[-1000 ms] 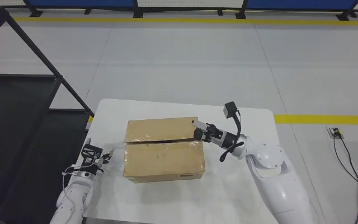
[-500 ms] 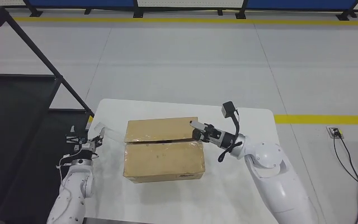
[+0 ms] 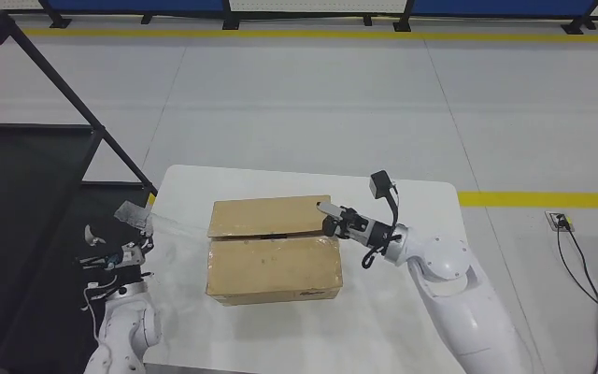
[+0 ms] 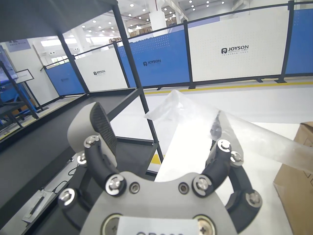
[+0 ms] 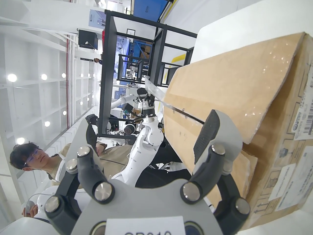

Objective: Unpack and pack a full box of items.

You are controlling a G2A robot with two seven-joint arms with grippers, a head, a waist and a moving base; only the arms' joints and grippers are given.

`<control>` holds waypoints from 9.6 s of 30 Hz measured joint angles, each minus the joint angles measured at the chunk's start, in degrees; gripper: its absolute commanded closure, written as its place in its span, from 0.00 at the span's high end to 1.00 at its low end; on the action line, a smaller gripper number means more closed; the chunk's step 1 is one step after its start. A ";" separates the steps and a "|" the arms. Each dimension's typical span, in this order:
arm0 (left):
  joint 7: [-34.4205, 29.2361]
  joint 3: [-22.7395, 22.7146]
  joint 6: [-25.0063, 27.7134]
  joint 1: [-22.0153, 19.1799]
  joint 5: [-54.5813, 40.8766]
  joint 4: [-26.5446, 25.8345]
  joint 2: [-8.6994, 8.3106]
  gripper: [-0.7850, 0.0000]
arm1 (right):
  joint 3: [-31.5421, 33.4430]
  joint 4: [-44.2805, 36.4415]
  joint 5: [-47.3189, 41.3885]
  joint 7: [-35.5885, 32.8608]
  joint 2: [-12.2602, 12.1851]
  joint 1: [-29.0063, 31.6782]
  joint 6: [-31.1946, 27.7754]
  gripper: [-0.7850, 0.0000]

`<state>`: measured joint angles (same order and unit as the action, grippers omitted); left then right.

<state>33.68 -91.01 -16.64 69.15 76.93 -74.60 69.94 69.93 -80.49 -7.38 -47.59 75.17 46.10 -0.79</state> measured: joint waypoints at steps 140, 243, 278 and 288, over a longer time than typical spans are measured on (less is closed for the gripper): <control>4.96 -2.95 7.97 2.10 11.67 5.20 0.73 0.00 | -6.76 7.96 -2.61 -0.37 -0.33 -5.99 2.88 1.00; 8.91 -5.96 4.00 7.78 13.22 6.55 1.83 1.00 | -29.99 37.44 -12.80 2.65 16.15 -26.36 -0.42 1.00; 22.69 -11.58 25.01 23.91 4.65 -3.74 0.05 1.00 | -26.88 42.39 -9.79 -0.45 18.23 -28.33 -2.53 1.00; 12.71 -14.69 38.70 28.24 -2.94 -11.06 -0.59 1.00 | -23.60 40.60 -6.67 -2.22 16.38 -26.66 -5.26 1.00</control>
<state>46.39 -105.70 22.06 97.39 73.99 -85.66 69.34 46.33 -39.89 -14.05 -49.81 91.55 19.44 -6.05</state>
